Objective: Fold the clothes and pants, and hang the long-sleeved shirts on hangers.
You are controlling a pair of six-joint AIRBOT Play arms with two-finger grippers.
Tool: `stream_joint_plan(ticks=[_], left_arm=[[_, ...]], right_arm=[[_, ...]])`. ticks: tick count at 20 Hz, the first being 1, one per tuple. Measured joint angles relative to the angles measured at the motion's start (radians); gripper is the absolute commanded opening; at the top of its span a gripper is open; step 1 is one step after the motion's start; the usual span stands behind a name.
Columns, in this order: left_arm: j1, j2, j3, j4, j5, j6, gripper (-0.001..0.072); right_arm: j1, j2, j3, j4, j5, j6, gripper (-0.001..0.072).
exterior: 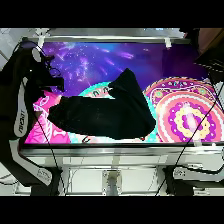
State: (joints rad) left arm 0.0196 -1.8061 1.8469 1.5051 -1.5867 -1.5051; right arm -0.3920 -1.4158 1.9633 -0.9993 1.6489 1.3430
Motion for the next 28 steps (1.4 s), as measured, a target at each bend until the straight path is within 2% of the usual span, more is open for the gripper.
stream_joint_plan(ticks=[4, 5, 6, 7, 12, 20, 22, 25, 28], left_arm=[[0.020, -0.105, 0.000, -0.104, 0.009, 0.071, 0.0686], [0.020, -0.127, 0.000, -0.123, 0.011, 0.084, 0.0524], [0.019, -0.144, 0.000, -0.137, 0.013, 0.094, 0.0258], [0.016, -0.156, 0.000, -0.146, 0.012, 0.101, 0.0025], [0.007, -0.141, 0.004, -0.173, 0.002, 0.125, 0.0026], [0.008, 0.140, 0.005, -0.118, -0.066, 0.149, 0.0026], [0.008, 0.207, 0.005, -0.104, -0.097, 0.151, 0.0026], [0.008, 0.277, -0.001, -0.096, -0.157, 0.152, 0.0026], [0.008, 0.309, -0.015, -0.088, -0.185, 0.152, 0.0026]], right_arm=[[0.024, -0.010, 0.000, -0.031, 0.000, -0.002, 0.0489], [0.026, -0.011, 0.000, -0.044, 0.000, -0.002, 0.0489], [0.028, -0.011, 0.000, -0.051, 0.000, -0.002, 0.0489], [0.029, -0.012, 0.000, -0.057, 0.000, -0.002, 0.0489], [0.032, -0.013, 0.000, -0.084, 0.000, -0.003, 0.0489], [0.109, -0.081, -0.113, -0.110, -0.028, -0.003, 0.0485], [0.186, -0.124, -0.167, -0.096, -0.107, -0.003, 0.0485], [0.350, -0.214, -0.205, -0.087, -0.305, -0.031, 0.0484], [0.523, -0.317, -0.218, -0.146, -0.502, -0.075, 0.0485]])
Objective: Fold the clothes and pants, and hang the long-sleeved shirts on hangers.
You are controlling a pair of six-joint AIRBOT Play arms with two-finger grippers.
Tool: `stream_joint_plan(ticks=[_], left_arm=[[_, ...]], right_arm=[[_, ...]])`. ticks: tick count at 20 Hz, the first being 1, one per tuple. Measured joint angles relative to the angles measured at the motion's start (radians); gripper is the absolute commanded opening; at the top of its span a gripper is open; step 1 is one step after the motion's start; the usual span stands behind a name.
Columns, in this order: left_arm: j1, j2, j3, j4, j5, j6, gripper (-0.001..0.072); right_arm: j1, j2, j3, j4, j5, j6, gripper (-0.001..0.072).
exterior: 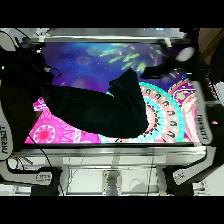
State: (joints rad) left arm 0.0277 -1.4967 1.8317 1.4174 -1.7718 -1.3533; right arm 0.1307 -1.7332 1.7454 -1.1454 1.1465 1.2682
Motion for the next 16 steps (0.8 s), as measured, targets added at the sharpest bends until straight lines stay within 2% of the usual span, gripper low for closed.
stream_joint_plan(ticks=[3, 6, 12, 13, 14, 15, 16], left_arm=[[0.000, 0.013, -0.016, 0.010, -0.012, 0.000, 0.0026], [0.000, 0.017, -0.025, 0.013, -0.015, 0.000, 0.0026], [0.000, 0.018, -0.030, 0.014, -0.020, 0.000, 0.0026], [0.000, 0.018, -0.030, 0.014, -0.020, 0.000, 0.0026], [0.000, 0.018, -0.030, 0.014, -0.020, 0.001, 0.0026], [0.000, 0.018, -0.030, 0.014, -0.021, 0.001, 0.0026], [0.000, 0.018, -0.030, 0.014, -0.021, 0.001, 0.0026]], right_arm=[[0.134, -0.102, 0.008, -0.097, -0.133, -0.029, 0.0483], [0.203, -0.197, 0.066, -0.183, -0.187, -0.045, 0.0448], [0.238, -0.336, 0.216, -0.268, -0.134, -0.061, 0.0444], [0.240, -0.349, 0.227, -0.279, -0.122, -0.066, 0.0406], [0.240, -0.360, 0.235, -0.285, -0.113, -0.071, 0.0313], [0.242, -0.369, 0.242, -0.288, -0.106, -0.074, 0.0260], [0.242, -0.375, 0.246, -0.288, -0.104, -0.076, 0.0174]])
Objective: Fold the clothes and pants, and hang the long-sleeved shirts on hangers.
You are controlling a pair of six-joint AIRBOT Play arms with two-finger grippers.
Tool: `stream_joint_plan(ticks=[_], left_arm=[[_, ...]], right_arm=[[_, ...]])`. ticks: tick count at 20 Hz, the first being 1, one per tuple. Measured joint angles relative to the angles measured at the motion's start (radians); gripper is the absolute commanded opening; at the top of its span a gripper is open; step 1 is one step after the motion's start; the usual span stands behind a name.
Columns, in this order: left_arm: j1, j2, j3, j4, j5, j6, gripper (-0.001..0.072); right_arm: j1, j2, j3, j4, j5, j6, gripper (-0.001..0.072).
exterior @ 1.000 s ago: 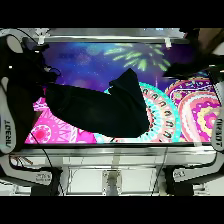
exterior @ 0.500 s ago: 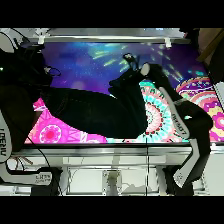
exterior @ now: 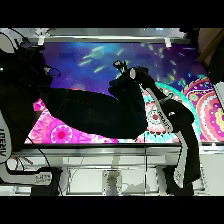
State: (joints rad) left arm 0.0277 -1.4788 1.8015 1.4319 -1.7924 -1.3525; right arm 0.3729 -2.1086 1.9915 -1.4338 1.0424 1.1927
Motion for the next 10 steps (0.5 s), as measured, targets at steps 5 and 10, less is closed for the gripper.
stream_joint_plan(ticks=[5, 10], left_arm=[[0.000, 0.000, 0.000, 0.001, 0.000, 0.010, 0.0026], [0.001, 0.003, 0.000, 0.101, -0.001, 0.027, 0.0025]], right_arm=[[-0.020, -0.010, 0.030, -0.016, -0.039, 0.044, 0.0031], [-0.103, 0.118, 0.059, -0.089, 0.010, 0.088, 0.0031]])
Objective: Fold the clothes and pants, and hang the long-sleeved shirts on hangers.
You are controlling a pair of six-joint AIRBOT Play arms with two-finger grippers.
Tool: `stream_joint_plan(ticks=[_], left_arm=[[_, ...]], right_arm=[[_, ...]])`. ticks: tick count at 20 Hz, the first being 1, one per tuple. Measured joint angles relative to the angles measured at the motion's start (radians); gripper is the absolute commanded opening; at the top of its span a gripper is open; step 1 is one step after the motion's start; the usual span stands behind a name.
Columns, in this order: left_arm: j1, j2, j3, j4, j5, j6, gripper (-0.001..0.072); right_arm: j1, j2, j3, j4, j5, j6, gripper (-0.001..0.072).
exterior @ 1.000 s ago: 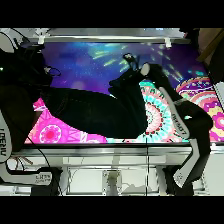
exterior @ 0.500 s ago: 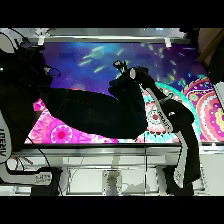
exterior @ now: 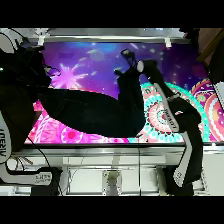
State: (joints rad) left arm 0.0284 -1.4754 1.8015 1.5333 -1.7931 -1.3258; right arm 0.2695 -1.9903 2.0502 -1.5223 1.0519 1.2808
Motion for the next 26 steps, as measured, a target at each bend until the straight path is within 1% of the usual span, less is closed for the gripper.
stream_joint_plan(ticks=[3, 5, 9, 12, 14, 17, 21, 25, 26], left_arm=[[0.000, 0.020, 0.000, 0.130, 0.000, -0.012, 0.0025], [0.000, 0.043, 0.000, 0.184, 0.000, -0.023, 0.0025], [0.000, 0.092, 0.000, 0.230, -0.001, -0.047, 0.0025], [0.000, 0.105, -0.018, 0.236, 0.006, -0.074, 0.0025], [0.000, 0.109, -0.071, 0.237, 0.021, -0.089, 0.0025], [0.004, 0.112, -0.225, 0.240, 0.051, -0.104, 0.0025], [0.052, 0.113, -0.487, 0.250, 0.105, -0.116, 0.0025], [0.127, 0.114, -0.682, 0.255, 0.154, -0.133, 0.0025], [0.140, 0.114, -0.709, 0.256, 0.166, -0.133, 0.0026]], right_arm=[[-0.089, 0.144, 0.004, -0.063, 0.119, 0.000, 0.0031], [-0.163, 0.251, 0.005, -0.082, 0.233, -0.009, 0.0031], [-0.310, 0.425, -0.034, -0.084, 0.462, -0.003, 0.0031], [-0.401, 0.496, -0.129, -0.067, 0.590, 0.040, 0.0031], [-0.448, 0.518, -0.237, -0.066, 0.638, 0.063, 0.0031], [-0.490, 0.534, -0.449, -0.058, 0.641, 0.082, 0.0031], [-0.514, 0.556, -0.738, -0.085, 0.580, 0.091, 0.0031], [-0.576, 0.651, -0.966, -0.108, 0.513, 0.092, 0.0032], [-0.599, 0.687, -1.006, -0.111, 0.504, 0.091, 0.0055]])
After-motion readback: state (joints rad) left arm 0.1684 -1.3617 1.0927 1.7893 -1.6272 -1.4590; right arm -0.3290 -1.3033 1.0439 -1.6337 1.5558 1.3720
